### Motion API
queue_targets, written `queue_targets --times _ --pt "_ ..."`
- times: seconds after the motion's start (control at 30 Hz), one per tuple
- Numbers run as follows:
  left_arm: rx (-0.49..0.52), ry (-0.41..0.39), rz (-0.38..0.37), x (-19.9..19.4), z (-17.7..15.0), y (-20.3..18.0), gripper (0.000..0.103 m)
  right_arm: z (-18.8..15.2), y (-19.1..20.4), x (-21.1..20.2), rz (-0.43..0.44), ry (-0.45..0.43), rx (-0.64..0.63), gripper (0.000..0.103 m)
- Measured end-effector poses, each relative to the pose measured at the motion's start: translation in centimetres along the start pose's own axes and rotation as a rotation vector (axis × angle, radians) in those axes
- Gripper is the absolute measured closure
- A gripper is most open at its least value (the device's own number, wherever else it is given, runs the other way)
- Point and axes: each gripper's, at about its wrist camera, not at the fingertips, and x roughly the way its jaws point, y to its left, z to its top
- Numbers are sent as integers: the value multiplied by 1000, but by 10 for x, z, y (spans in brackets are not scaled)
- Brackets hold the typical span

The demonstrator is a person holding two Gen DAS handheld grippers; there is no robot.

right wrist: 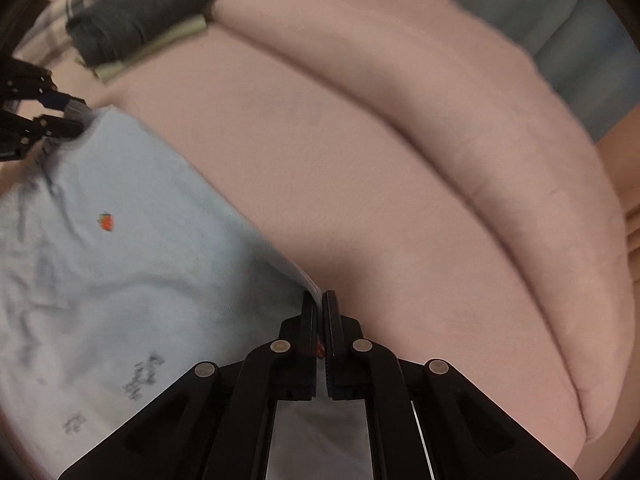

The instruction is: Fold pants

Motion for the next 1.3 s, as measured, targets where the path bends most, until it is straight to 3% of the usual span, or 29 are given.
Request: queue_targets --times 0.1,0.17,0.37,0.43,0.53,0.7,0.77,0.87,1.0,1.07,1.13,1.2,1.3 --pt "11 -78 21 -34 -13 -13 80 -22 19 -52 -54 -76 -16 99" --pt "13 -136 41 -61 -28 -11 80 -4 40 -68 -78 -114 -25 99" --pt "73 -278 130 -120 -81 -45 80 -62 101 -142 -134 -210 -104 99" --pt "109 -302 160 -128 -100 -52 81 -72 102 -154 -126 -218 -133 99" --pt "148 -304 171 -125 -137 -56 81 -96 106 -160 -78 -191 -166 99" --pt "199 -213 197 -88 -186 -66 81 -145 164 -118 -12 -75 -231 99" --pt "222 -172 219 -73 -198 -72 82 -155 176 -105 -14 -42 -247 99" --pt "247 -172 258 -63 -208 -77 81 -154 183 -92 -49 -26 -279 99" --pt "208 -153 278 -67 -214 -72 77 -155 175 -90 -11 -6 -196 99" --pt "176 -144 273 -76 -219 -71 69 -157 165 -98 24 -12 -137 97" --pt "138 -171 243 -94 -224 -70 60 -160 145 -114 112 -46 -26 89" --pt "94 -225 185 -112 -224 -73 57 -166 122 -130 191 -117 107 75" --pt "22 -297 53 -127 -208 -91 57 -173 92 -131 206 -165 282 68"
